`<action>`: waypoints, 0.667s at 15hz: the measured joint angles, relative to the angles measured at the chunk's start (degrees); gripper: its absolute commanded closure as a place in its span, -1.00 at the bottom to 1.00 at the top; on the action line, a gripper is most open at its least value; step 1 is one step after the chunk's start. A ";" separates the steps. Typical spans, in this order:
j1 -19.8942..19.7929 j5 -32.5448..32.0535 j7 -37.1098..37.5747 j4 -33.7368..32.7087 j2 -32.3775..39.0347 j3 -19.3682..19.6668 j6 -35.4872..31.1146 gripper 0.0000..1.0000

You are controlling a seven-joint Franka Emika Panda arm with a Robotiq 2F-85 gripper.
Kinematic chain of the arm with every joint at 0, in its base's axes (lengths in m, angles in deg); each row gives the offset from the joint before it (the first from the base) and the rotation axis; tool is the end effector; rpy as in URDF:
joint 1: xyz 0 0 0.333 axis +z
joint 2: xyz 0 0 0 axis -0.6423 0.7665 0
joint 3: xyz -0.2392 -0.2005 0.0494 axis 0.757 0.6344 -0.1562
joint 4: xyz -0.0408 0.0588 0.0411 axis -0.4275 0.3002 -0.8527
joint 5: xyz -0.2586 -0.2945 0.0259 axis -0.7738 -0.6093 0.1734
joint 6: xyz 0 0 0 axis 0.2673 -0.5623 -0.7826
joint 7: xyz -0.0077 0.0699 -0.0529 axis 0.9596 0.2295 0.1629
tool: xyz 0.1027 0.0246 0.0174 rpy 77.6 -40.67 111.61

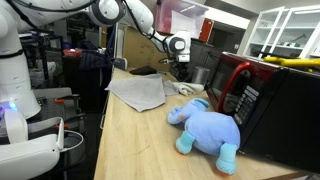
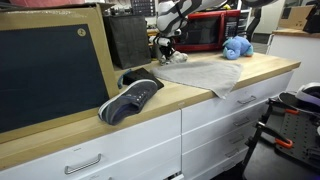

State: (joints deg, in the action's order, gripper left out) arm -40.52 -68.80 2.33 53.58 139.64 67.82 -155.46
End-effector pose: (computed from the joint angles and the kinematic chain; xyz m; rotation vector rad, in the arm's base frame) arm 0.7987 -0.0772 0.2588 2.3050 -2.1013 0.3553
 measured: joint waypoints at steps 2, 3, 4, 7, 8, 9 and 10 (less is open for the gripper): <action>0.67 -1.69 -0.01 0.86 0.29 1.39 -3.83 1.00; 0.92 -2.50 -0.01 1.10 0.58 2.06 -5.72 1.00; 1.13 -3.19 -0.01 1.30 0.87 2.70 -7.50 1.00; 1.64 -4.69 -0.01 1.89 1.70 4.53 -12.61 1.00; 1.78 -4.93 -0.01 2.30 1.87 5.13 -14.64 1.00; 1.84 -4.96 -0.01 2.93 1.91 5.49 -16.90 1.00; 1.84 -4.96 0.00 3.52 1.89 5.78 -19.48 1.00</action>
State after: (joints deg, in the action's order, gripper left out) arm -38.68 -73.76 2.33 57.10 141.53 73.60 -174.94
